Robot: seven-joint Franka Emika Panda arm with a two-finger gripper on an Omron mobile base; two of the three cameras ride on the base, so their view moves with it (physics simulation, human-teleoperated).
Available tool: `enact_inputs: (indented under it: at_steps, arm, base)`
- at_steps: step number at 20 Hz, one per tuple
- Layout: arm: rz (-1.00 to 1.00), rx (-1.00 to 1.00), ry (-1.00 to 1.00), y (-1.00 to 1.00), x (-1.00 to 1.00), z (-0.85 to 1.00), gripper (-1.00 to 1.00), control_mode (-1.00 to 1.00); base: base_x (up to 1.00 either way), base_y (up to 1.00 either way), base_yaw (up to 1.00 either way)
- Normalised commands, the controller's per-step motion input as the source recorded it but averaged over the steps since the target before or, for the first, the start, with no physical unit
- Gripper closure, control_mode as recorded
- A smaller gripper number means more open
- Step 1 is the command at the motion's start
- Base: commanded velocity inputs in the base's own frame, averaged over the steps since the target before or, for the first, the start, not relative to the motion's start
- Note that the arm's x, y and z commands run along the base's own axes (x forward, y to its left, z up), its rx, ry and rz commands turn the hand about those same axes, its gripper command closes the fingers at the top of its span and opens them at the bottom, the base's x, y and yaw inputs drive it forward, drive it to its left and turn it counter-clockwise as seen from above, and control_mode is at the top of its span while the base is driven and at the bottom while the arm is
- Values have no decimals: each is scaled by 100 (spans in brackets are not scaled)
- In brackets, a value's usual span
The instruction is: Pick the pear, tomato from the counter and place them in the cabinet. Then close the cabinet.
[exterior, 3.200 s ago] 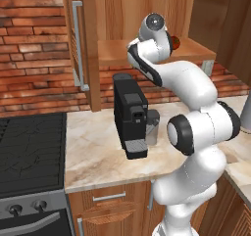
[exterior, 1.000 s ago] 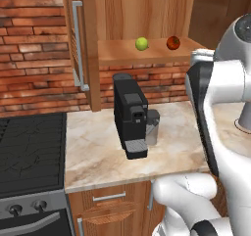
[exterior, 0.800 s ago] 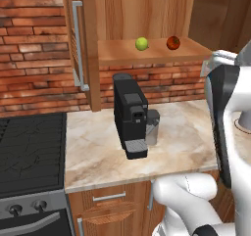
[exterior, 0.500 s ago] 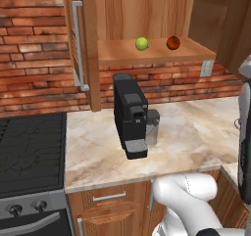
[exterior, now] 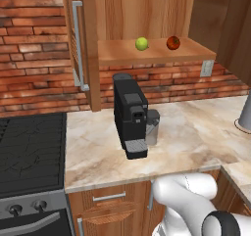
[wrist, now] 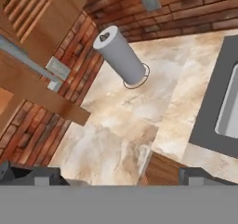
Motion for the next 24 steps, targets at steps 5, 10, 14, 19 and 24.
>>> enact_inputs:
  at_steps: [5,10,14,19,24]
  arm:
    - [-3,37,-9,-71,3,-21,-100,-100]
    - [0,25,-29,-37,22,-24,-100,-100]
    - [0,32,-12,-48,62,-17,-100,-100]
    - [0,30,-10,-32,75,-9,-100,-100]
    - [0,25,-16,-15,62,-4,-100,-100]
  base:
    - [0,0,0]
    - [0,0,0]
    - [0,0,0]
    - [0,0,0]
    - [0,0,0]
